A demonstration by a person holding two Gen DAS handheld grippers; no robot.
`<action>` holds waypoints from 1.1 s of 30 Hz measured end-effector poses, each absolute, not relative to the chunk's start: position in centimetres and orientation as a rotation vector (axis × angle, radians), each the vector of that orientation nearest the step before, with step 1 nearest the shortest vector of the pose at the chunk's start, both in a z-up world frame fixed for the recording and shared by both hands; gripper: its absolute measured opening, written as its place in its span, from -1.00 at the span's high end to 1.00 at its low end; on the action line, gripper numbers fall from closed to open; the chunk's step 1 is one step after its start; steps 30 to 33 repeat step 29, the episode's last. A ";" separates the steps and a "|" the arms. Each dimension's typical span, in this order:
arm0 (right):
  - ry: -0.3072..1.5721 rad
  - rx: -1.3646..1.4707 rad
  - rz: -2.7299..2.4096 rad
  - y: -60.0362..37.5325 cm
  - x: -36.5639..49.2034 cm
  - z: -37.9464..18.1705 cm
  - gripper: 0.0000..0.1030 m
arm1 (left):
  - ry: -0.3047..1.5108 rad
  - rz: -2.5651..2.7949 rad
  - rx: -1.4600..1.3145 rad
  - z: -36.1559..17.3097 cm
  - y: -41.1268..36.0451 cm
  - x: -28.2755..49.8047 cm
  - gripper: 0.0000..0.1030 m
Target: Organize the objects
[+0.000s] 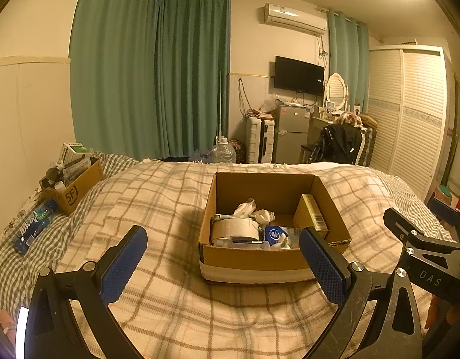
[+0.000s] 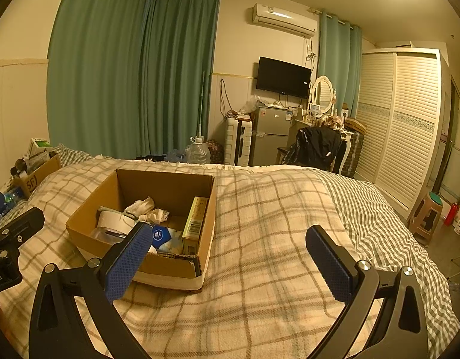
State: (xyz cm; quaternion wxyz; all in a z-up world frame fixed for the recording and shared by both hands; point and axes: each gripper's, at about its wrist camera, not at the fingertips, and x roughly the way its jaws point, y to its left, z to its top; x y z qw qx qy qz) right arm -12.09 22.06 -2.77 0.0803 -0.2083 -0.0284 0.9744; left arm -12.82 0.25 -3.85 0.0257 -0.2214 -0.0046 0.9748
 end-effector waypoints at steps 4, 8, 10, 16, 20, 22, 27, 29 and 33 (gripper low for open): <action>-0.085 -0.623 2.914 22.1 -12.1 -2.8 -0.99 | -0.003 3.018 -0.670 -3.9 0.2 -12.7 -1.00; -0.087 -0.633 2.902 22.2 -12.2 -2.9 -0.99 | 0.015 3.021 -0.665 -3.9 0.3 -12.7 -1.00; -0.087 -0.636 2.899 22.2 -12.2 -3.0 -0.99 | 0.019 3.016 -0.665 -4.0 0.5 -12.7 -1.00; -0.093 -0.635 2.898 22.3 -12.1 -3.1 -0.99 | 0.057 3.022 -0.661 -4.1 0.8 -12.6 -1.00; -0.097 -0.635 2.895 22.1 -12.2 -3.1 -0.99 | 0.051 3.011 -0.666 -4.2 0.8 -12.6 -1.00; -0.098 -0.634 2.895 22.1 -12.2 -3.0 -0.99 | 0.053 3.013 -0.664 -4.2 0.8 -12.5 -1.00; -0.098 -0.635 2.896 22.1 -12.2 -3.0 -0.99 | 0.059 3.020 -0.648 -4.1 0.9 -12.4 -1.00; -0.097 -0.634 2.895 22.1 -12.3 -3.0 -0.99 | 0.063 3.026 -0.638 -4.1 0.9 -12.3 -1.00; -0.097 -0.634 2.895 22.1 -12.3 -3.0 -0.99 | 0.063 3.026 -0.638 -4.1 0.9 -12.3 -1.00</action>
